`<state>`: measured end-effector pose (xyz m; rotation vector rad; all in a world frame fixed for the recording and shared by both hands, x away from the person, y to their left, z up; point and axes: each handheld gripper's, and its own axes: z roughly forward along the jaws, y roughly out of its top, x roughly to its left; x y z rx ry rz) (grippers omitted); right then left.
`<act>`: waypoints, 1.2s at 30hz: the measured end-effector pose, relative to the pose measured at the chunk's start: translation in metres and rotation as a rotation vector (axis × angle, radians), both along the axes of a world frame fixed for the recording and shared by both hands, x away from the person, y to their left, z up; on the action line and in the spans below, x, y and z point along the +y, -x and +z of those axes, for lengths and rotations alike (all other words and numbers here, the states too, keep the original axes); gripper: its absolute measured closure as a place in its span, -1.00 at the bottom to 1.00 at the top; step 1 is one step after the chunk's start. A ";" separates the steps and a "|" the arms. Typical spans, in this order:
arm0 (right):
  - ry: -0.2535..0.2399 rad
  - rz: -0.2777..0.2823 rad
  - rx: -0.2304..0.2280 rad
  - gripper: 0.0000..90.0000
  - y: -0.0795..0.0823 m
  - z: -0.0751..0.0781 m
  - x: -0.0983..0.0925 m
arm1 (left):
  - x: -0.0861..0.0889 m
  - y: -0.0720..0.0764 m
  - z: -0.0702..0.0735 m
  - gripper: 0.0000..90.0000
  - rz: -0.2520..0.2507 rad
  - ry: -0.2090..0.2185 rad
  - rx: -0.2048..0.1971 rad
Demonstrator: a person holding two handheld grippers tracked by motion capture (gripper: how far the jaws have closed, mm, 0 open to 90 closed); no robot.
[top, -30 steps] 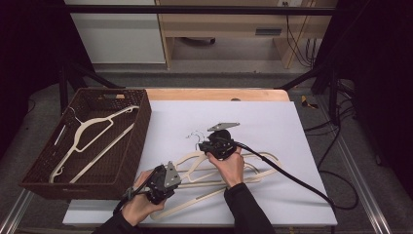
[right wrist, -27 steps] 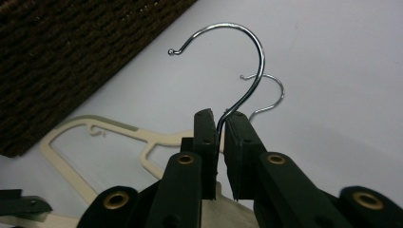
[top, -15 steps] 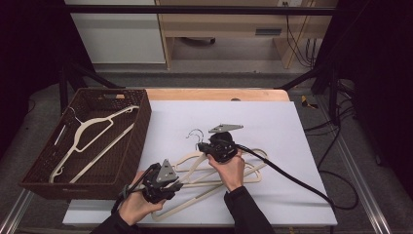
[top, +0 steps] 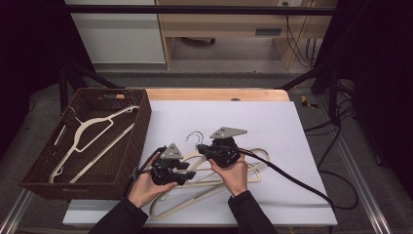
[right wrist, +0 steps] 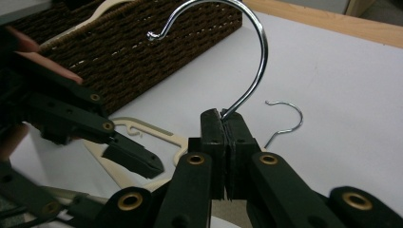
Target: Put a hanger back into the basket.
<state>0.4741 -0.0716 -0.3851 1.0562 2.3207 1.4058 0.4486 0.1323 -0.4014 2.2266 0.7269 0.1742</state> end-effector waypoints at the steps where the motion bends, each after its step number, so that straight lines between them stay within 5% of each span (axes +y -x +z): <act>1: 0.001 0.004 0.001 0.97 0.002 0.001 -0.001 | -0.002 -0.001 0.000 0.38 0.004 0.017 0.009; 7: -0.016 0.020 -0.030 0.97 0.008 0.007 -0.004 | -0.006 -0.001 0.006 0.77 0.013 0.049 0.039; 17: -0.041 0.067 -0.058 0.89 0.017 0.018 -0.010 | -0.002 0.010 0.015 0.92 0.038 0.068 0.006; 19: -0.046 0.069 -0.065 0.79 0.020 0.022 -0.012 | -0.001 0.013 0.017 0.92 0.068 0.047 -0.017; 26: -0.054 0.069 -0.132 0.29 0.037 0.035 -0.031 | 0.014 0.018 0.032 0.92 0.095 0.103 -0.037; 36: -0.052 -0.078 -0.197 -0.34 0.054 0.030 -0.100 | 0.041 0.022 0.084 0.92 0.112 0.110 -0.140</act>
